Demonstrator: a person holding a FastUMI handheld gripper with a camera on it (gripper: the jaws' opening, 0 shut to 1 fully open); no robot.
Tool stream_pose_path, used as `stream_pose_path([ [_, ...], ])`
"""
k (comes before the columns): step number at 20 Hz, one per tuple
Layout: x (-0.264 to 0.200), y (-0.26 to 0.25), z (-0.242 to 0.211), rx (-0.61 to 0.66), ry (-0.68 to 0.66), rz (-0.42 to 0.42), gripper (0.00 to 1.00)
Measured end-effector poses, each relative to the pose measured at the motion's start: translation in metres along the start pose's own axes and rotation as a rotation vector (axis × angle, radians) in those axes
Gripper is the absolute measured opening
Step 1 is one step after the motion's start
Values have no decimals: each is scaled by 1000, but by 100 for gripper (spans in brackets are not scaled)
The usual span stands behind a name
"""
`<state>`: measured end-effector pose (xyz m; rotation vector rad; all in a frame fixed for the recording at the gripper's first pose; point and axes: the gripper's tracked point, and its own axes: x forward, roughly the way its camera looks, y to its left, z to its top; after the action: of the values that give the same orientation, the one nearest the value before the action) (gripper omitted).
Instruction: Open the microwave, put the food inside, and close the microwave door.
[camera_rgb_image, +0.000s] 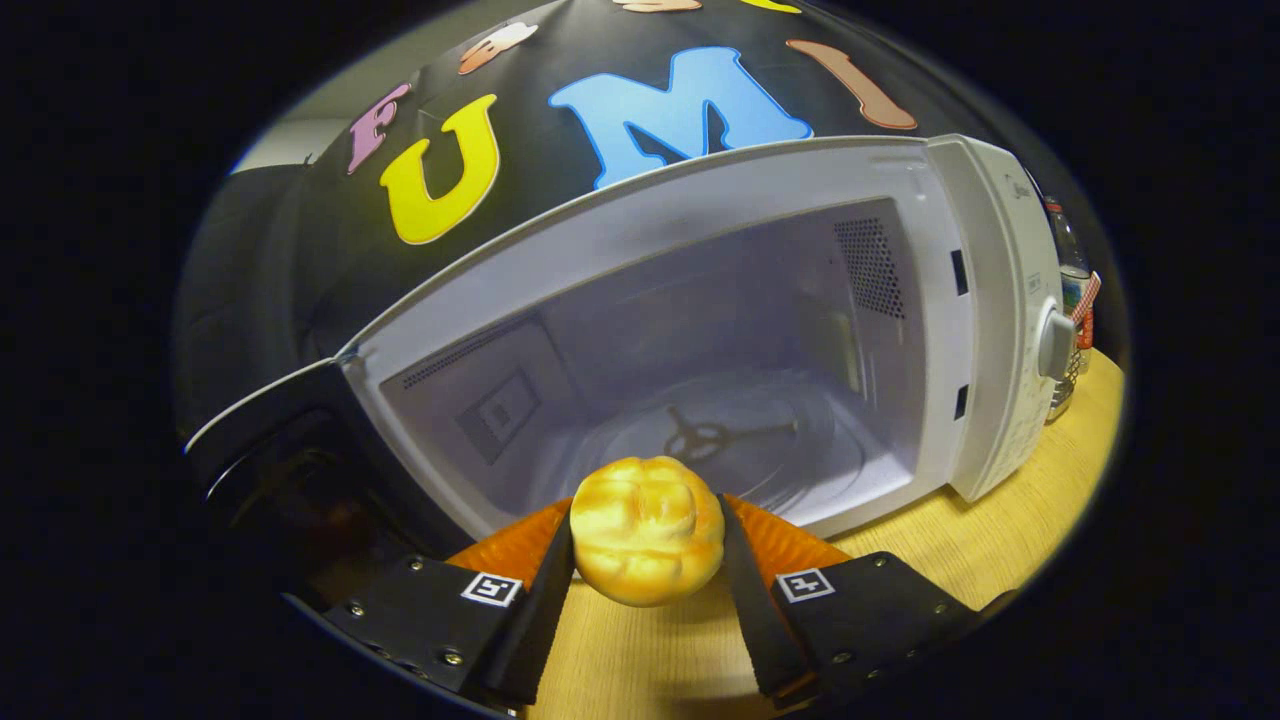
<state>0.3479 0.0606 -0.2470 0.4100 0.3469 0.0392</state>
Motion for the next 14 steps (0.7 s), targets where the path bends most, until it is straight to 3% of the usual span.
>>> stream_pose_path([
  [10, 77, 5, 4, -126, -37, -108, 78],
  [14, 83, 8, -1, -195, -55, -113, 91],
])
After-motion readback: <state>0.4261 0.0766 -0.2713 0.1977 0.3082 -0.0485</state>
